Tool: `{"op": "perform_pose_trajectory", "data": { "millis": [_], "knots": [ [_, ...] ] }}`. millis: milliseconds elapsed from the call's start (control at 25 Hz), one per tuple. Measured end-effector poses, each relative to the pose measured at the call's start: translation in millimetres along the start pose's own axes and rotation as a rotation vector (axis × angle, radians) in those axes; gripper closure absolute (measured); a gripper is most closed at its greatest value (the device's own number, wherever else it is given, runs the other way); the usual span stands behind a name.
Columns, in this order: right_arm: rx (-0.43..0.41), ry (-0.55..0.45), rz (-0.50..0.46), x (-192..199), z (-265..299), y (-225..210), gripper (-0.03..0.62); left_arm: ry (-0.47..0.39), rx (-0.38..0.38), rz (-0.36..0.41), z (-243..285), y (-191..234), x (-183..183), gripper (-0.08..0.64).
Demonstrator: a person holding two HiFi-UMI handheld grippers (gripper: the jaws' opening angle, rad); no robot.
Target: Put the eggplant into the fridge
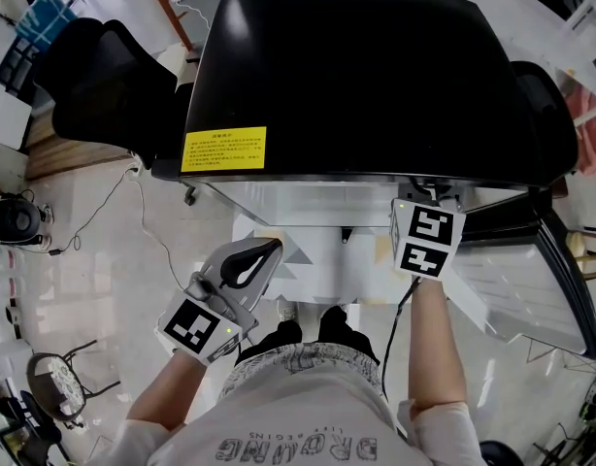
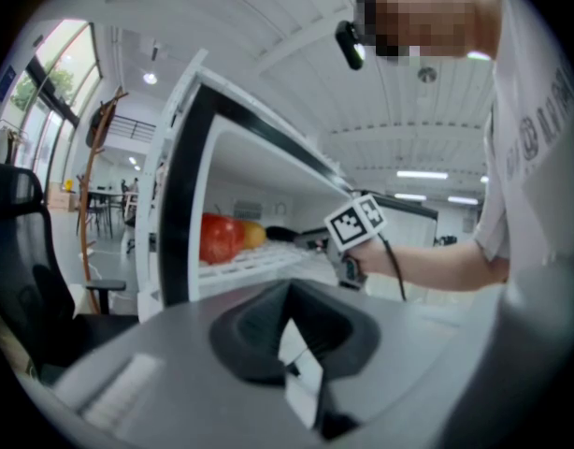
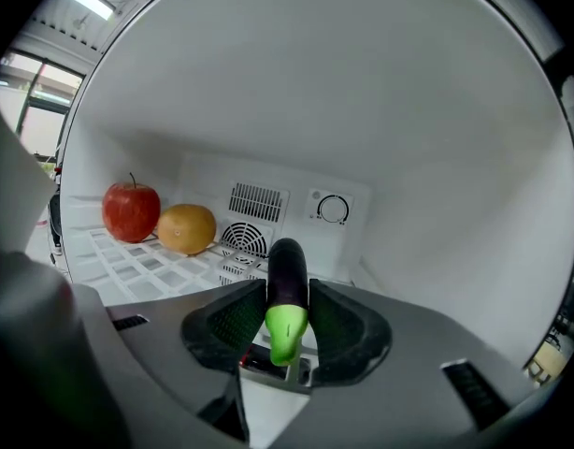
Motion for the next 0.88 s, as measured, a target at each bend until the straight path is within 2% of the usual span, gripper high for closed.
{"op": "perform_pose_trajectory", "data": {
  "millis": [400,880],
  "knots": [
    [-0.022,-0.026,0.008,-3,-3,3,0.422,0.000,0.000,0.003,-2,-5,2,0.552],
    [-0.029,-0.083,-0.007,-11,-22,13,0.416,-0.012,0.001,0.011,-14,-10,0,0.552]
  ]
}}
Point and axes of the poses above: the fingertips, and each gripper's own axes: z forward along the fingers, y to its left, x out of its underside, the point moved 4 cm from there along -z, backward along the fingers, and after that the axes turned 14 degrees about -x, right-handed, at the moved point
